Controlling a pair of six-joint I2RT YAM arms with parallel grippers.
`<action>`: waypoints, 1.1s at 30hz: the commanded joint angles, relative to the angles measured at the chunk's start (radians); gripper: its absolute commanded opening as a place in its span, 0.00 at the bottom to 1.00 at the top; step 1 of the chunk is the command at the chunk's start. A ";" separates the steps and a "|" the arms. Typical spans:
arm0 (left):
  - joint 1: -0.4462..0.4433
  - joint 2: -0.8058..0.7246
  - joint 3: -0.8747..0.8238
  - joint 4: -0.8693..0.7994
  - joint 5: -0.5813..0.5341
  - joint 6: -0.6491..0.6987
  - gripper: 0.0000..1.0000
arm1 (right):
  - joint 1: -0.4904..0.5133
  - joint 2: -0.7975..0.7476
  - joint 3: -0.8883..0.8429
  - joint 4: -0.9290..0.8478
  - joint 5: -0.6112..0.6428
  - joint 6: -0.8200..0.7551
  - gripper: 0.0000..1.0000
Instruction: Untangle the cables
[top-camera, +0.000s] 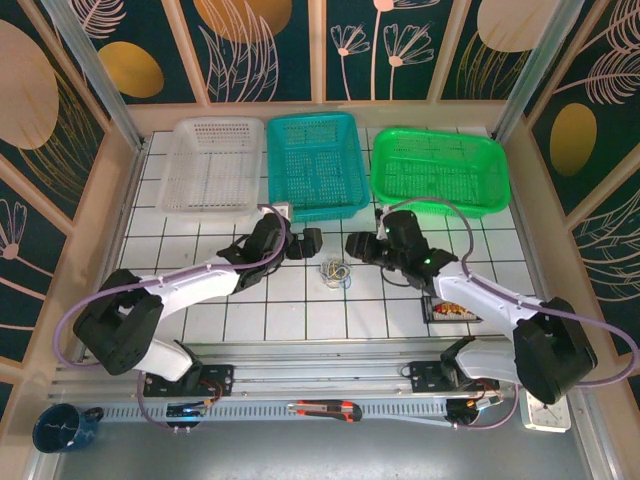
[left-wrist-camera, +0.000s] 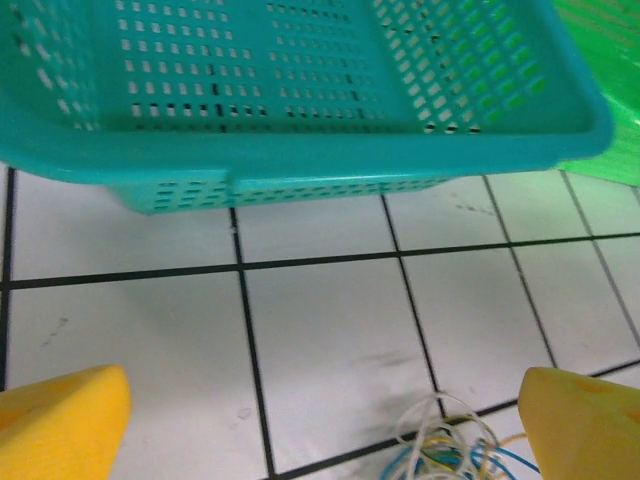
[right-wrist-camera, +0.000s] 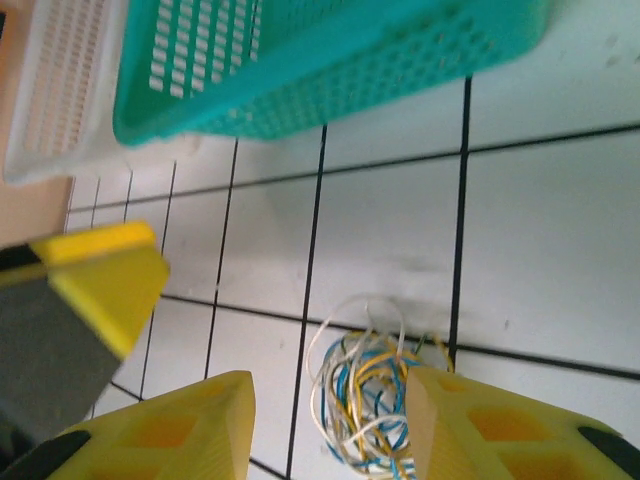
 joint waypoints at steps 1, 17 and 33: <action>0.002 -0.015 0.005 0.006 0.088 0.014 0.99 | -0.034 0.013 0.033 -0.065 0.004 -0.049 0.45; -0.088 0.120 0.022 -0.048 0.096 0.060 0.99 | -0.034 0.211 0.016 0.040 -0.083 -0.066 0.30; -0.099 0.177 -0.001 -0.022 0.067 0.060 0.99 | 0.004 0.303 0.024 0.059 -0.033 -0.078 0.14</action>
